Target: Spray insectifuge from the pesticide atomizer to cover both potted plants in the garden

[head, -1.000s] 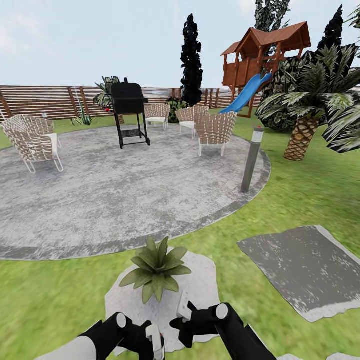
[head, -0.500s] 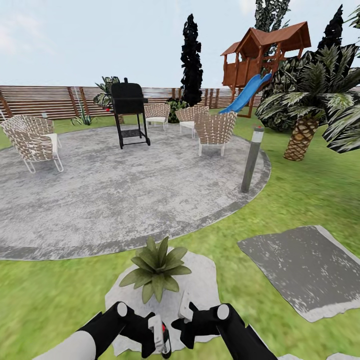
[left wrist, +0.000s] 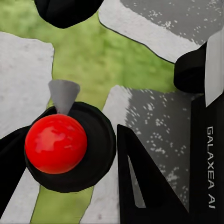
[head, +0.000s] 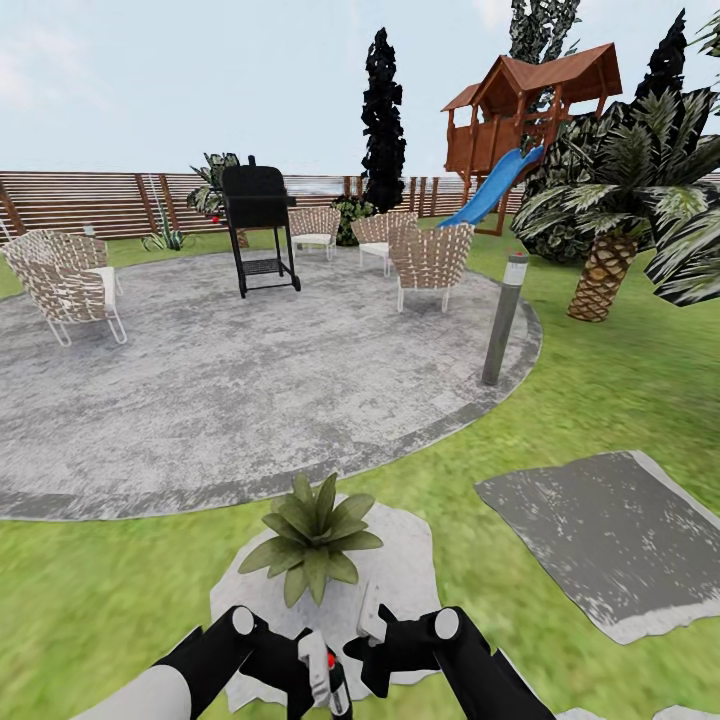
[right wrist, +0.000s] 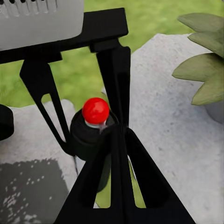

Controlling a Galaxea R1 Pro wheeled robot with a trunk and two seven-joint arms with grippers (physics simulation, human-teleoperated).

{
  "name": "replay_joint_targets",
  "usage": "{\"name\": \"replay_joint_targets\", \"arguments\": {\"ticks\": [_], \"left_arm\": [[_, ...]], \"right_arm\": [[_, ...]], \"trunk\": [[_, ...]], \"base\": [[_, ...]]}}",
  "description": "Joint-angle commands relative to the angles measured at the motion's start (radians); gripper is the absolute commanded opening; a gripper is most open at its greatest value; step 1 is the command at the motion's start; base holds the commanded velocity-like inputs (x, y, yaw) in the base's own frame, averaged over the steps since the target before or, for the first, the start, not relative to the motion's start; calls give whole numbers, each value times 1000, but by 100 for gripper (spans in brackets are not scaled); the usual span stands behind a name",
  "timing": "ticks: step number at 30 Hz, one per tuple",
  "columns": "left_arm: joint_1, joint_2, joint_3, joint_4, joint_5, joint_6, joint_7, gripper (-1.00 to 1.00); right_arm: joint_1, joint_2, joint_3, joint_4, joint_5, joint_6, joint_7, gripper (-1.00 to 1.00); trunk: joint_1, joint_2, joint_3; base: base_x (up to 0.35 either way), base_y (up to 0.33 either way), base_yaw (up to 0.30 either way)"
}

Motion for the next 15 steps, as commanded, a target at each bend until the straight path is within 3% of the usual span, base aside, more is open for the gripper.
{"name": "replay_joint_targets", "arguments": {"ticks": [1, 4, 15], "left_arm": [[0, 0, 2, -1, -4, -11, -1, -100], [0, 0, 2, 0, 13, -13, -2, -100], [1, -6, 3, -1, 23, -17, -2, -100]], "right_arm": [[0, 0, -1, -1, 9, -4, 2, -100], [0, 0, -1, -1, 9, -4, 2, -100], [0, 0, -1, -1, 9, -4, 2, -100]], "trunk": [[0, 0, -1], [0, 0, -1], [0, 0, -1]], "base": [[0, 0, 0], [0, 0, 0], [0, 0, 0]]}}
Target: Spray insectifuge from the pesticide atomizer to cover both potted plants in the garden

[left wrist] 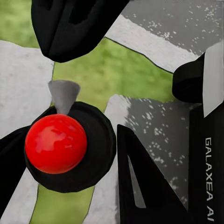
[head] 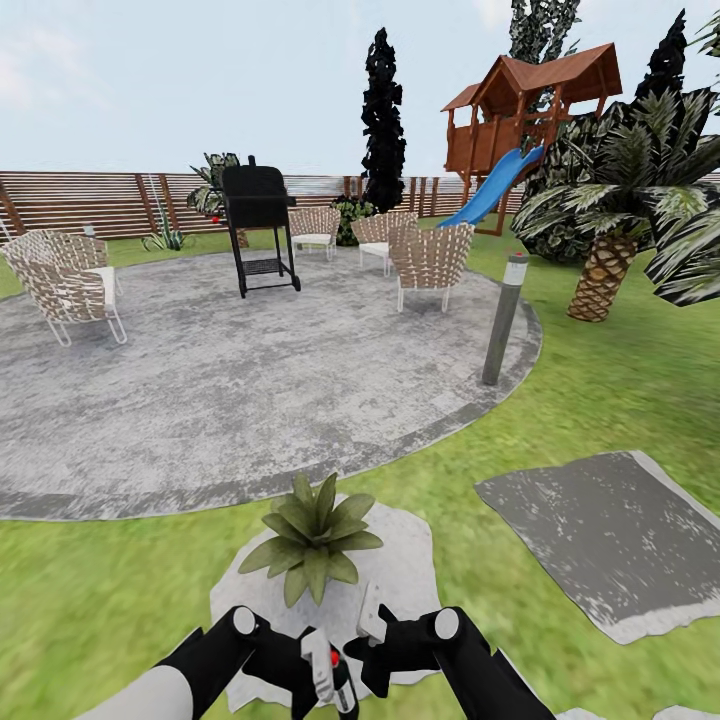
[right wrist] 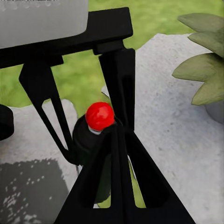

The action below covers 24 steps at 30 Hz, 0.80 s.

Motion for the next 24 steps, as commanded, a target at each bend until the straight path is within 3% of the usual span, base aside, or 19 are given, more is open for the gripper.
{"name": "replay_joint_targets", "arguments": {"ticks": [1, 5, 9, 11, 24], "left_arm": [[-1, -1, 2, -1, -10, -10, 0, -100], [-1, -4, 2, -1, -7, -9, -25, -100], [-2, -2, -2, -1, 40, -13, -37, -100], [-2, -2, -2, -1, 47, -13, -37, -100], [-2, -1, 2, -14, 48, -14, -35, -100]], "right_arm": [[0, 0, -1, -1, 9, -4, 2, -100], [0, 0, -1, -1, 9, -4, 2, -100], [0, 0, 0, -1, 9, -4, 2, -100], [0, 0, 0, -1, 9, -4, 2, -100], [0, 0, 1, -1, 9, -4, 2, -100]], "trunk": [[0, 0, -1], [0, 0, -1], [0, 0, -1], [0, 0, -1], [0, 0, -1]], "base": [[0, 0, 0], [0, 0, 0], [0, 0, 0], [0, 0, 0], [0, 0, 0]]}}
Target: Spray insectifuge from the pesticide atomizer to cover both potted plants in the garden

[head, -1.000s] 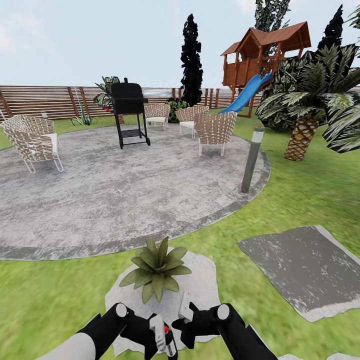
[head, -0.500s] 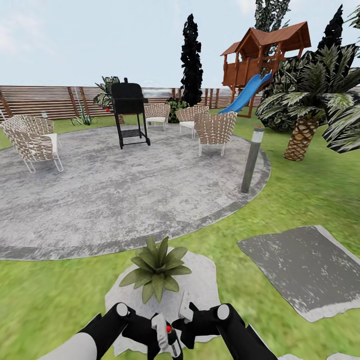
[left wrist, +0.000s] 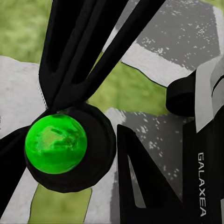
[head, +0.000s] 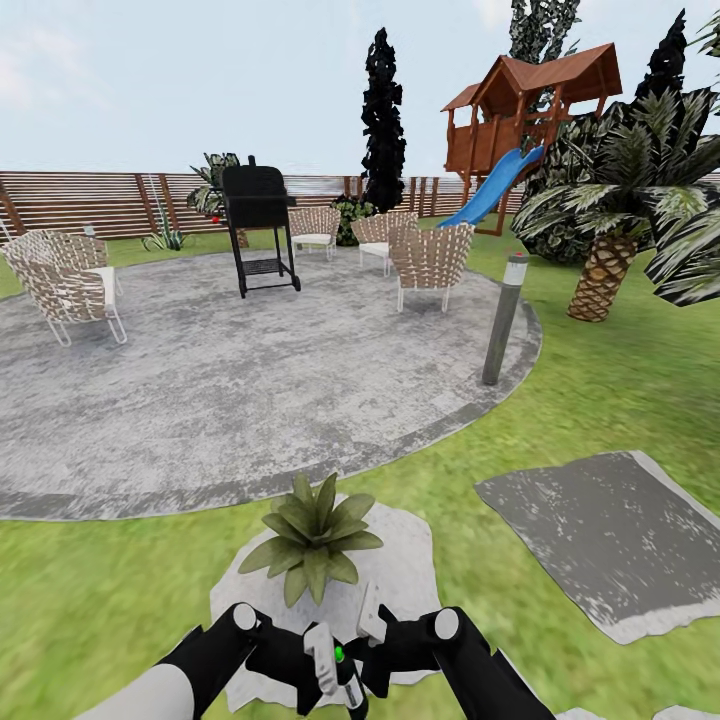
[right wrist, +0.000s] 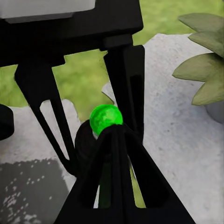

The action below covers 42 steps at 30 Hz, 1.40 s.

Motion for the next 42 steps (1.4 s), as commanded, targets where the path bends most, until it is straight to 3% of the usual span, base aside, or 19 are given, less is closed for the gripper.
{"name": "replay_joint_targets", "arguments": {"ticks": [1, 4, 8, 12, 13, 16, 20, 24, 26, 27, 28, 29, 32, 34, 36, 39, 40, 42], "left_arm": [[0, 8, -1, 1, -13, -11, 0, -100], [2, 45, -8, 7, -23, -9, 5, -100], [2, 143, -15, 11, -27, -7, 7, -100], [3, 223, -15, 12, -27, -7, 7, -100], [3, 238, -15, 12, -27, -7, 7, -100], [5, 261, -15, 13, -27, -7, 7, -100], [6, 271, -14, 13, -27, -3, 12, -100], [6, 271, -2, 13, -20, 8, 79, -100], [6, 269, 28, 13, -3, 37, 165, -100], [6, 267, 64, 13, 10, 77, 216, -100], [6, 265, 106, 13, 17, 129, 250, -100], [5, 264, 149, 13, 21, 201, 271, -100], [2, 261, 175, 4, 21, 320, 281, -100], [-4, 258, 179, 0, 21, 416, 282, -100], [-8, 256, 179, -2, 21, 515, 282, -100], [-12, 253, 174, -5, 19, 608, 281, -100], [-13, 253, 172, -25, 18, 653, 278, -100], [-13, 254, 170, -51, 15, 684, 271, -100]], "right_arm": [[0, 0, -1, -2, 9, -4, 2, -100], [0, 0, -1, -2, 9, -4, 2, -100], [0, 0, -1, -2, 9, -4, 2, -100], [0, -2, -2, 1, 10, -5, 1, -100], [0, -7, -2, 3, 10, -5, 1, 100], [0, -52, -5, 3, 8, -6, 1, 100], [1, -105, -9, 5, 6, -6, -1, 100], [2, -148, -11, 61, 3, -9, -44, 100], [3, -165, -34, 114, 2, -10, -148, 100], [4, -171, -67, 153, 2, -10, -232, 100], [4, -174, -113, 201, 1, -10, -325, 100], [4, -176, -188, 268, 0, -11, -451, 100], [4, -172, -320, 360, -2, -13, -654, 100], [4, -170, -377, 401, -4, -14, -743, 100], [4, -168, -412, 422, -24, -17, -788, 100], [4, -168, -433, 442, -124, -17, -830, 100], [4, -168, -436, 462, -194, -16, -885, 100], [4, -169, -436, 478, -217, -16, -906, 100]], "trunk": [[0, 0, -1], [0, 0, -1], [0, 0, -1], [0, 0, -1], [0, 0, -1], [0, 0, -1], [0, 0, -1], [0, 0, -1], [0, 0, -1], [0, 0, -1], [0, 0, -1], [0, 0, -1], [0, 0, -1], [0, 0, -1], [0, 0, -1], [0, 0, -1], [0, 0, -1], [0, 0, -1]], "base": [[0, 0, 0], [0, 0, 0], [0, 0, 0], [0, 0, 0], [0, 0, 0], [0, 0, 0], [0, 0, 0], [0, 0, 0], [0, 0, 0], [0, 0, 0], [0, 0, 0], [0, 0, 0], [0, 0, 0], [0, 0, 0], [0, 0, 0], [0, 0, 0], [0, 0, 0], [0, 0, 0]]}}
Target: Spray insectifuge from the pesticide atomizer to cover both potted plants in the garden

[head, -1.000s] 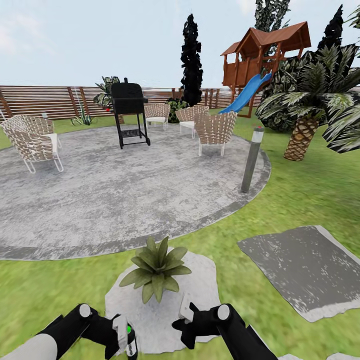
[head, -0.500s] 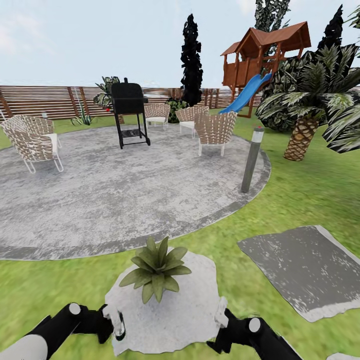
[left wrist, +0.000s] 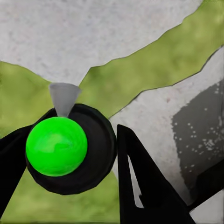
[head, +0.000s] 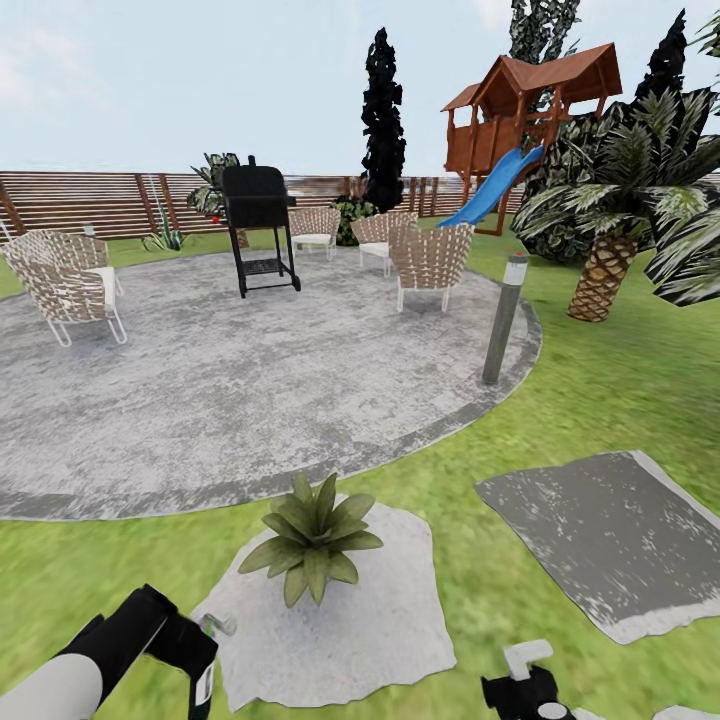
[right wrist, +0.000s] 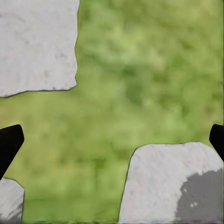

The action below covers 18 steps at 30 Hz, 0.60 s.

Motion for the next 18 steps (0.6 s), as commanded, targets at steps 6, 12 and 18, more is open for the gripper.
{"name": "replay_joint_targets", "arguments": {"ticks": [6, 12, 18], "left_arm": [[0, 0, -1, -19, -11, 26, -12, -100], [0, -6, -3, -69, -11, 106, -13, -100], [0, -8, -4, -81, -10, 114, -13, -100]], "right_arm": [[-1, -3, -7, 24, -4, -14, -12, 100], [-1, -1, -7, 59, -7, -40, -11, 100], [0, -3, -7, 67, -4, -84, -13, 100]], "trunk": [[0, 0, -1], [0, 0, -1], [0, 0, -1]], "base": [[0, 0, 0], [52, 0, 0], [310, 0, 0]]}}
